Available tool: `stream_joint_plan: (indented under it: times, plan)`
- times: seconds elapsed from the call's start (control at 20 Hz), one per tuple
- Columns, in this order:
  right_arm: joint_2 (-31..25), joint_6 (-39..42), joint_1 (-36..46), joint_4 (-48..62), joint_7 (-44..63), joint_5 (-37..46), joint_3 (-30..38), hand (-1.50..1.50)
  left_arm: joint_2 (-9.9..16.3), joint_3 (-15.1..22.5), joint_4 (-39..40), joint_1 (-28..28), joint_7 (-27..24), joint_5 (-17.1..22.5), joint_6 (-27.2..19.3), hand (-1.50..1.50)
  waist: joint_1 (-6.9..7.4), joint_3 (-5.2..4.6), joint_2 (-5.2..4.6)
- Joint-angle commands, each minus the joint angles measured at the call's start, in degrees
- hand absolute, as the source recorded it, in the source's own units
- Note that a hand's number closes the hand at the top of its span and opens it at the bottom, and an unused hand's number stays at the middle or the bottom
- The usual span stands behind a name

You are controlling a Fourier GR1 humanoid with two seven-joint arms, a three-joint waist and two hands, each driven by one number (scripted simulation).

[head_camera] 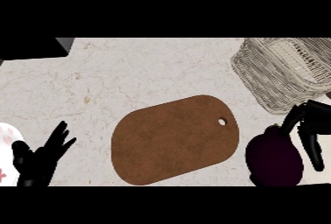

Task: Pick the eggplant from the cutting board and place it in the basket

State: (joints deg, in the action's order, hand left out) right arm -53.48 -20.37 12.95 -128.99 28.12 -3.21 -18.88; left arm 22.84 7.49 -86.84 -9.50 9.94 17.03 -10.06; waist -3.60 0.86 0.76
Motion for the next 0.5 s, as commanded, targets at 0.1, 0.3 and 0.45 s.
stream_joint_plan:
  times: [0.1,0.3,0.45]
  plan:
    - [-5.50,5.04,-0.25,5.55,-0.12,-14.31,20.66,1.50,-1.96,3.11,3.87,0.07,3.16,-2.03,-0.81,0.00,1.02,-0.73,-0.68]
    - [-8.97,12.40,5.82,15.70,1.15,-22.98,29.68,1.50,-1.24,3.69,2.88,-1.31,2.87,-2.20,0.86,0.00,3.06,-0.82,-0.81]
    - [-10.60,18.65,5.54,24.42,-3.25,-24.81,34.01,1.50,-2.13,2.76,5.93,2.29,2.92,-1.80,1.07,0.00,2.89,-0.82,-1.04]
